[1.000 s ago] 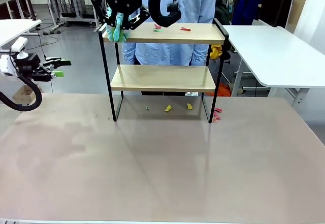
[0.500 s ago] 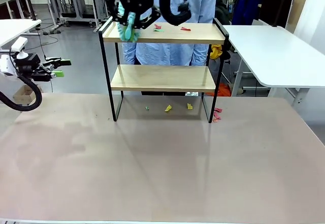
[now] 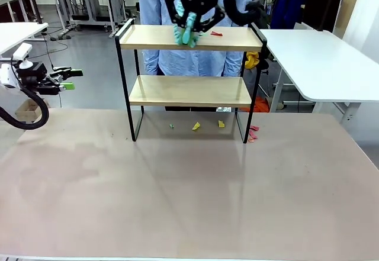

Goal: Clean the shelf.
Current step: Clean the specific section of the Shelf indicated by the human with the Duster.

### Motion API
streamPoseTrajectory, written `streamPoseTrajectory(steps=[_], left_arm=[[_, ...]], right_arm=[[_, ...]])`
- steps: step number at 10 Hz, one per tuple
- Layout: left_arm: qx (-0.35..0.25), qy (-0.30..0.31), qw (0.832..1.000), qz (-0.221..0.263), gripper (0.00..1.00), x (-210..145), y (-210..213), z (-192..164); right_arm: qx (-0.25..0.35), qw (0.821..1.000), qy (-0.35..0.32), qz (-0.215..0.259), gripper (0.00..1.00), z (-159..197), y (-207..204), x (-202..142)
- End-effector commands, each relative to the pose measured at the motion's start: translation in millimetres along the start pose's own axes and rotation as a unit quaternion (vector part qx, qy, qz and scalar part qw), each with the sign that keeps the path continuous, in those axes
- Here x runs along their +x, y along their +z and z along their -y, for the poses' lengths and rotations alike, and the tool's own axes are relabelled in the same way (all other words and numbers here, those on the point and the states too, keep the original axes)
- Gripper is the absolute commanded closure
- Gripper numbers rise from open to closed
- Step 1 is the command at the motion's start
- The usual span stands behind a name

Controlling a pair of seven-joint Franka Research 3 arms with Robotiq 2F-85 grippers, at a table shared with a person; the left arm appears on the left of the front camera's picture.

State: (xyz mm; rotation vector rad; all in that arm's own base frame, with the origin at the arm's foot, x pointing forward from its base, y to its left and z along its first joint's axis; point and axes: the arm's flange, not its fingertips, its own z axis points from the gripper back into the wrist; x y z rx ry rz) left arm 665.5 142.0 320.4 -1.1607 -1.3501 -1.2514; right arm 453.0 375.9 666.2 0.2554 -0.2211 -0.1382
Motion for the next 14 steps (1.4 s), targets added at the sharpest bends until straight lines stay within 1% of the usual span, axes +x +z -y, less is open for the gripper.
streamPoseTrajectory(steps=[1,5,6,8,9,10,11,13,14], left_arm=[[0.000,-0.008,1.000,0.001,0.00,3.1,-2.4,2.6],[0.000,-0.008,1.000,0.001,0.00,3.1,-2.4,2.6],[0.000,-0.008,1.000,0.001,0.00,3.1,-2.4,2.6],[0.000,-0.008,1.000,0.001,0.00,3.1,-2.4,2.6],[0.000,-0.008,1.000,0.001,0.00,3.1,-2.4,2.6],[0.000,-0.008,1.000,0.001,0.00,3.1,-2.4,2.6],[0.000,-0.008,1.000,0.001,0.00,3.1,-2.4,2.6],[0.000,-0.008,1.000,0.001,0.00,3.1,-2.4,2.6],[0.000,-0.008,1.000,0.001,0.00,3.1,-2.4,2.6]], right_arm=[[-0.012,1.000,-0.006,-0.012,0.88,40.5,-4.1,-0.6],[-0.048,0.998,-0.043,-0.018,0.88,107.9,0.0,20.5],[-0.059,0.997,-0.052,-0.013,0.88,123.1,2.4,24.0],[-0.087,0.994,-0.054,0.020,0.88,146.7,22.0,21.0],[-0.080,0.995,-0.043,0.046,0.88,151.9,35.1,15.5],[-0.039,0.996,-0.018,0.074,0.88,147.1,48.0,4.5],[-0.072,0.996,-0.053,0.019,0.88,136.4,28.1,29.4],[-0.072,0.996,-0.053,0.019,0.88,136.4,28.1,29.4],[-0.064,0.997,-0.037,0.032,0.88,133.3,36.8,18.9]])
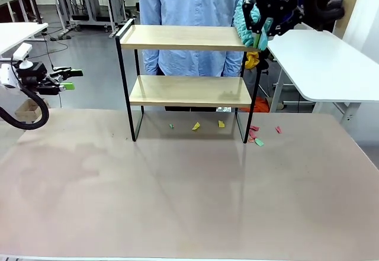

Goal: Clean the shelf.
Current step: Clean the specific section of the Shelf indicated by the human with the Duster.

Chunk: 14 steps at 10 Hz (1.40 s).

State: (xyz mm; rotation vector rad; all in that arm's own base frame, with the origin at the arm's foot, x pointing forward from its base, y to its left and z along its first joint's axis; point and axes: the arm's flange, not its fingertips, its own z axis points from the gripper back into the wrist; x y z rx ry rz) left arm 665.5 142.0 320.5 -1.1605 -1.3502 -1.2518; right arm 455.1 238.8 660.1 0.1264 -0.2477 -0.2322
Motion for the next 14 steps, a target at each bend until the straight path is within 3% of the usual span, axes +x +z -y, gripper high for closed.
streamPoseTrajectory(steps=[1,3,4,6,8,11,13,14], left_arm=[[0.000,-0.008,1.000,0.001,0.00,2.9,-2.4,2.6],[0.000,-0.008,1.000,0.001,0.00,2.9,-2.4,2.6],[0.000,-0.008,1.000,0.001,0.00,2.9,-2.4,2.6],[0.000,-0.008,1.000,0.001,0.00,2.9,-2.4,2.6],[0.000,-0.008,1.000,0.001,0.00,2.9,-2.4,2.6],[0.000,-0.008,1.000,0.001,0.00,2.9,-2.4,2.6],[0.000,-0.008,1.000,0.001,0.00,2.9,-2.4,2.6],[0.000,-0.008,1.000,0.001,0.00,2.9,-2.4,2.6]], right_arm=[[0.057,0.998,0.020,0.012,0.88,9.0,16.6,1.2],[0.145,0.988,0.040,0.041,0.88,33.4,42.5,2.2],[0.187,0.980,0.065,0.033,0.88,41.5,50.8,0.7],[0.266,0.951,0.157,0.006,0.88,54.2,57.8,-1.5],[0.318,0.909,0.267,-0.038,0.88,55.5,56.8,-10.3],[0.260,0.843,0.458,-0.114,0.88,43.4,41.6,-40.2],[0.167,0.818,0.535,-0.134,0.88,46.6,20.0,-64.3],[0.124,0.814,0.550,-0.141,0.88,54.4,4.5,-74.6]])
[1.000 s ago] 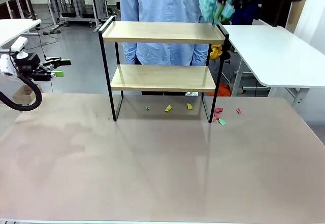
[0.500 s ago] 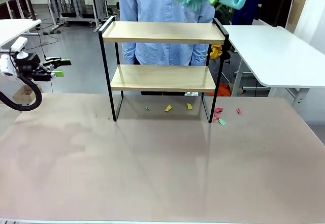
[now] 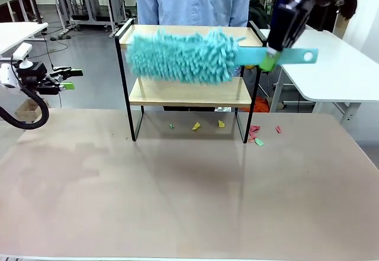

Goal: Clean the shelf.
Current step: Clean the specific section of the Shelf indicated by the human with the Duster.

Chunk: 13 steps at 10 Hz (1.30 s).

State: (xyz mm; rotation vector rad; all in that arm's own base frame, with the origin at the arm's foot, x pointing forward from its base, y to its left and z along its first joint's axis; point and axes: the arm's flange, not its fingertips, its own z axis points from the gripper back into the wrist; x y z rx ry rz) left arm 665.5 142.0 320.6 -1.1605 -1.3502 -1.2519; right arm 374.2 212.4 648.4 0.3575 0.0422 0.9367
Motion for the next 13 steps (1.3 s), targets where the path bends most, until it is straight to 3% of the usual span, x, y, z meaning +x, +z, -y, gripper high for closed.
streamPoseTrajectory(steps=[1,4,7,10,11,13], left_arm=[[0.000,-0.008,1.000,0.001,0.00,2.9,-2.4,2.7],[0.000,-0.008,1.000,0.001,0.00,2.9,-2.4,2.7],[0.000,-0.008,1.000,0.001,0.00,2.9,-2.4,2.7],[0.000,-0.008,1.000,0.001,0.00,2.9,-2.4,2.7],[0.000,-0.008,1.000,0.001,0.00,2.9,-2.4,2.7],[0.000,-0.008,1.000,0.001,0.00,2.9,-2.4,2.7]], right_arm=[[-0.078,0.996,0.037,-0.026,0.88,10.8,-27.7,-23.8],[-0.083,0.994,0.014,-0.068,0.88,32.8,-83.0,-65.1],[-0.048,0.997,0.009,-0.059,0.88,50.9,-123.9,-108.8],[-0.040,0.996,0.039,-0.070,0.88,62.5,-131.3,-121.1],[-0.040,0.996,-0.003,-0.081,0.88,57.4,-137.3,-117.4],[-0.040,0.996,-0.003,-0.081,0.88,57.4,-137.3,-117.4]])
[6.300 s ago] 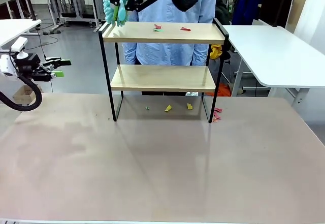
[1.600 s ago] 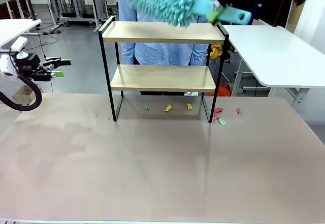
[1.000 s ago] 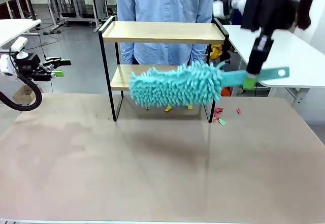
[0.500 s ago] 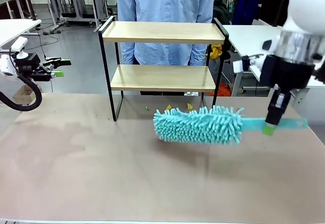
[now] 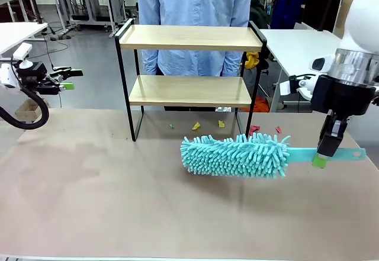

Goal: Clean the shelf.
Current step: Clean the specific section of the Shelf indicated by the human with the Duster.

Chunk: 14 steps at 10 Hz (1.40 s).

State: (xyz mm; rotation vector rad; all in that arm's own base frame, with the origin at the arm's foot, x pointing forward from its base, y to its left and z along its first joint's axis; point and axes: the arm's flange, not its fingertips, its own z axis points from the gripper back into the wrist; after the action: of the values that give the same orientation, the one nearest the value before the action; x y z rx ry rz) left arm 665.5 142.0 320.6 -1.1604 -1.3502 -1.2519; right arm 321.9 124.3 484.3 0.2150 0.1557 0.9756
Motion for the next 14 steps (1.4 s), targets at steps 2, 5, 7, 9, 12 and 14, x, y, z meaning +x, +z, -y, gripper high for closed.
streamPoseTrajectory(steps=[2,5,7,9,12,14], left_arm=[[0.000,-0.008,1.000,0.001,0.00,2.9,-2.4,2.6],[0.000,-0.008,1.000,0.001,0.00,2.9,-2.4,2.6],[0.000,-0.008,1.000,0.001,0.00,2.9,-2.4,2.6],[0.000,-0.008,1.000,0.001,0.00,2.9,-2.4,2.6],[0.000,-0.008,1.000,0.001,0.00,2.9,-2.4,2.6],[0.000,-0.008,1.000,0.001,0.00,2.9,-2.4,2.6]], right_arm=[[-0.004,1.000,-0.010,0.000,0.88,-1.3,2.7,2.8],[-0.004,1.000,-0.010,0.000,0.88,-1.3,2.7,2.8],[-0.004,1.000,-0.010,0.000,0.88,-1.3,2.7,2.8],[-0.004,1.000,-0.010,0.000,0.88,-1.3,2.7,2.8],[-0.004,1.000,-0.010,0.000,0.88,-1.3,2.7,2.8],[-0.004,1.000,-0.010,0.000,0.88,-1.3,2.7,2.8]])
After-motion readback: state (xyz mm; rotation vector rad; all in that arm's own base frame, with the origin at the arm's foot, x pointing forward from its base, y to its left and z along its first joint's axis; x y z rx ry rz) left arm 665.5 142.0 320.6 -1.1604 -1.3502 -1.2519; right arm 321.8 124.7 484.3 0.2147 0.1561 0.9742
